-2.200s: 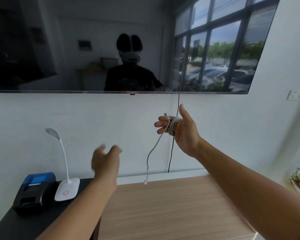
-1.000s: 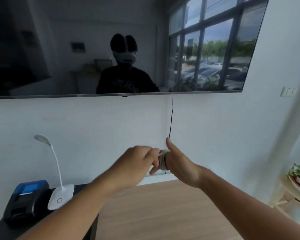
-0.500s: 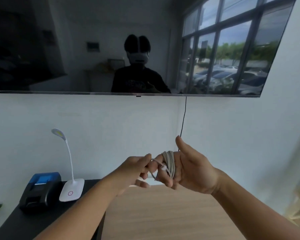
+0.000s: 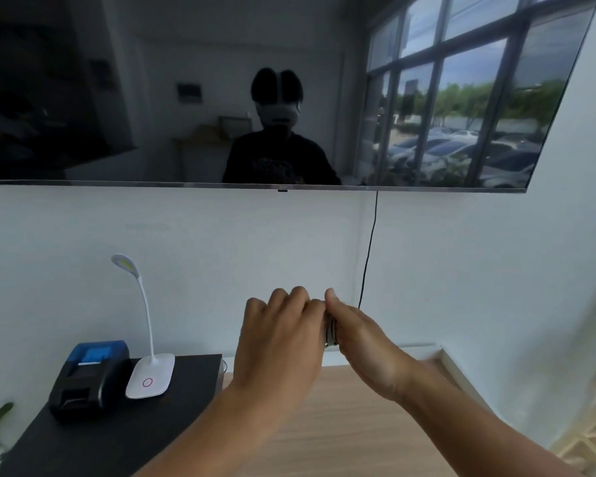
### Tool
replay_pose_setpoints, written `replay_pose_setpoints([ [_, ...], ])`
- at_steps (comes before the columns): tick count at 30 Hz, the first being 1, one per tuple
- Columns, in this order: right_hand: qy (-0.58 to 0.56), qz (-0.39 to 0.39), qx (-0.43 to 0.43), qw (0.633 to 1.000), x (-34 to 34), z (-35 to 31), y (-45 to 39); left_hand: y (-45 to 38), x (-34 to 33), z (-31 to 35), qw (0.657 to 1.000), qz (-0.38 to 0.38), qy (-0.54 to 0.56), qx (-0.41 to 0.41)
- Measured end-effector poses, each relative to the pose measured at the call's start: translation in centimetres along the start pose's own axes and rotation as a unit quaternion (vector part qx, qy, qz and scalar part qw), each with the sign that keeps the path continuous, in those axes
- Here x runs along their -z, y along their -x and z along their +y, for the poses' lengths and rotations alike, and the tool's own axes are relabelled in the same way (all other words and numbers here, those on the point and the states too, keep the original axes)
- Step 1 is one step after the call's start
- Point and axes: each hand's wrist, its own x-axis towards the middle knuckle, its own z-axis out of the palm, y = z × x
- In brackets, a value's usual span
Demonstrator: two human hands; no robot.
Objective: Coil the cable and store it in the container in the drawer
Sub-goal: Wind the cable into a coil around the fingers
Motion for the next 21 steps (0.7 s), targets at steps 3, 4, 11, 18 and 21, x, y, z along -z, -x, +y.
replay_pose_setpoints([
  [3, -0.047, 0.058, 0.035, 0.997, -0.1, -0.2, -0.1, 1.7, -1.0, 0.4, 0.995, 0.052, 0.077, -0.019],
  [4, -0.058, 0.082, 0.034, 0.994, 0.1, -0.4, -0.1, 2.1, -1.1, 0.2, 0.984, 0.068, 0.165, -0.016],
  [11, -0.262, -0.07, 0.029, 0.962, 1.2, -1.2, 1.6, 1.6, -1.8, -3.3, 0.753, -0.168, 0.615, 0.164],
  [18, -0.263, -0.23, 0.02, 0.937, 0.5, -2.1, 2.9, 1.8, -2.1, -4.6, 0.579, -0.287, 0.759, 0.08],
  [21, -0.213, -0.247, 0.012, 0.945, 0.6, -1.7, 3.3, 1.6, -2.6, -4.2, 0.607, -0.274, 0.74, 0.091],
])
